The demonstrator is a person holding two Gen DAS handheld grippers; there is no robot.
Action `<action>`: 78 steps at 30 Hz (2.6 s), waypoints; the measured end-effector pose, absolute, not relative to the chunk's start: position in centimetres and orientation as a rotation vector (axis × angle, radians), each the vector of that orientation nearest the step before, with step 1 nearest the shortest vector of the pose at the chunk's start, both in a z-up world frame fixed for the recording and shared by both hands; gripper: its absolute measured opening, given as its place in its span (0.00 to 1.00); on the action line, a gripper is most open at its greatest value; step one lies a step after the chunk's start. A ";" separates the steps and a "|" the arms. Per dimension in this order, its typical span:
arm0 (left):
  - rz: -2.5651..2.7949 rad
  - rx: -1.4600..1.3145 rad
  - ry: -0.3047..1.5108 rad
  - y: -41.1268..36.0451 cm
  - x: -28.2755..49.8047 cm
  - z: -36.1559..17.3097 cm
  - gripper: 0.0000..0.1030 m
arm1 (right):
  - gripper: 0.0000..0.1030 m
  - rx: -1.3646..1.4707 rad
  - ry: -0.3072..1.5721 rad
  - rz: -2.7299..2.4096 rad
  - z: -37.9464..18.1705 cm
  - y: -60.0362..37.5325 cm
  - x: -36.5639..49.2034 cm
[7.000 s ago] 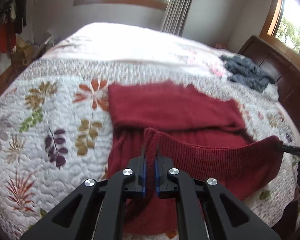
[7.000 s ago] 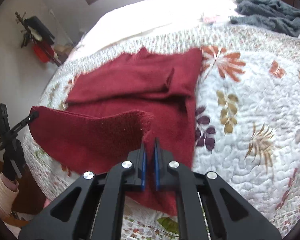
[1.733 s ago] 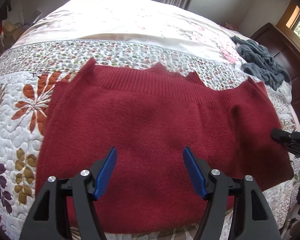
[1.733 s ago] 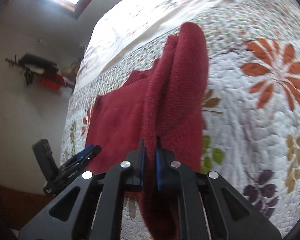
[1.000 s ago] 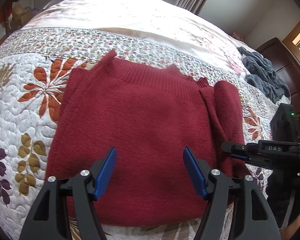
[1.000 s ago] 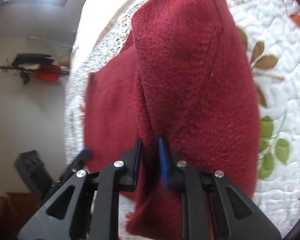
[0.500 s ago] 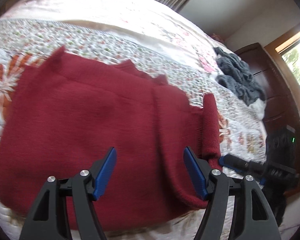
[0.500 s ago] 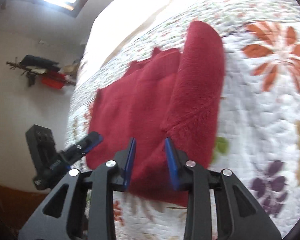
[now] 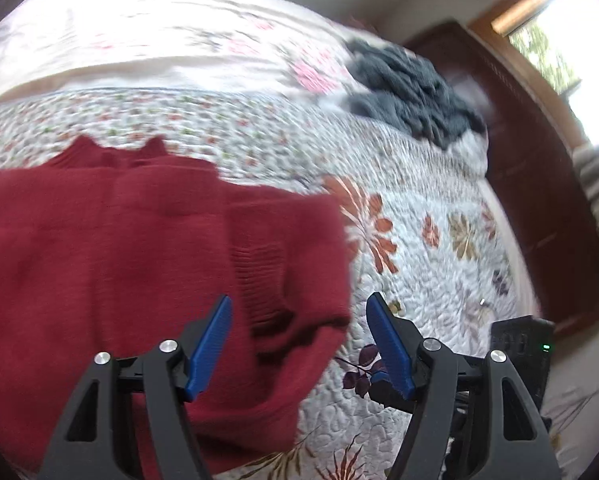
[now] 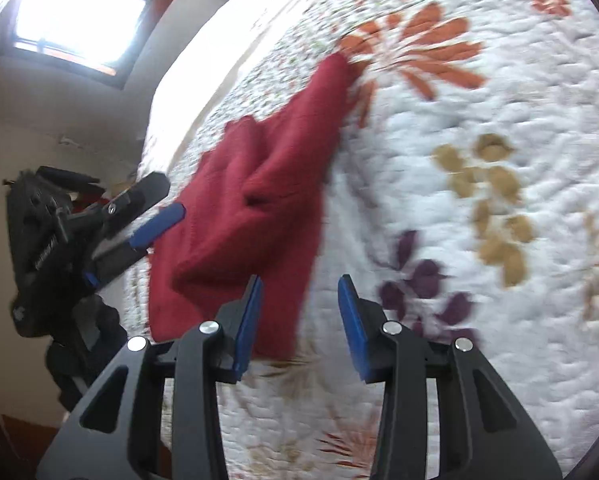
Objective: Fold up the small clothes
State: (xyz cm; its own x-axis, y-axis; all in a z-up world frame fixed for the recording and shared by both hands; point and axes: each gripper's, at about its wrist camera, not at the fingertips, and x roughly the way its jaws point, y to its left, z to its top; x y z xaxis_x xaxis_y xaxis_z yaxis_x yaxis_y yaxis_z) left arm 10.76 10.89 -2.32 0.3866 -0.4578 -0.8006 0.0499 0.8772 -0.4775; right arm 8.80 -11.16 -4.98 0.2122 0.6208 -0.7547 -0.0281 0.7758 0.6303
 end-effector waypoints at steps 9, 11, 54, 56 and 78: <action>-0.218 -0.092 1.278 2.1 13.9 -6.2 0.68 | 0.38 0.564 1.266 0.419 -5.5 -16.0 7.6; -0.170 -0.036 1.295 1.2 14.4 -7.1 0.67 | 0.38 0.576 1.267 0.408 -5.7 -17.0 7.3; -0.094 -0.911 1.109 29.8 3.4 -9.2 0.72 | 0.38 0.487 1.353 0.666 -6.6 2.9 11.0; -0.134 -0.967 1.100 29.9 3.6 -10.0 0.75 | 0.38 0.492 1.362 0.662 -7.1 2.7 10.8; -0.237 -0.958 0.976 28.1 5.2 -7.3 0.81 | 0.38 0.503 1.357 0.703 -7.7 -0.1 10.8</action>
State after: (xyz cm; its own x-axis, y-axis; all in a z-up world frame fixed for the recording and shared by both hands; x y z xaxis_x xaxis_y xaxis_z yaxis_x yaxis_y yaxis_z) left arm 5.17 28.08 -7.34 0.5714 -0.5653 -0.5949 -0.2293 0.5861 -0.7771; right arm 10.76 -0.07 -7.67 0.0632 0.7101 -0.7013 -0.1625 0.7006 0.6948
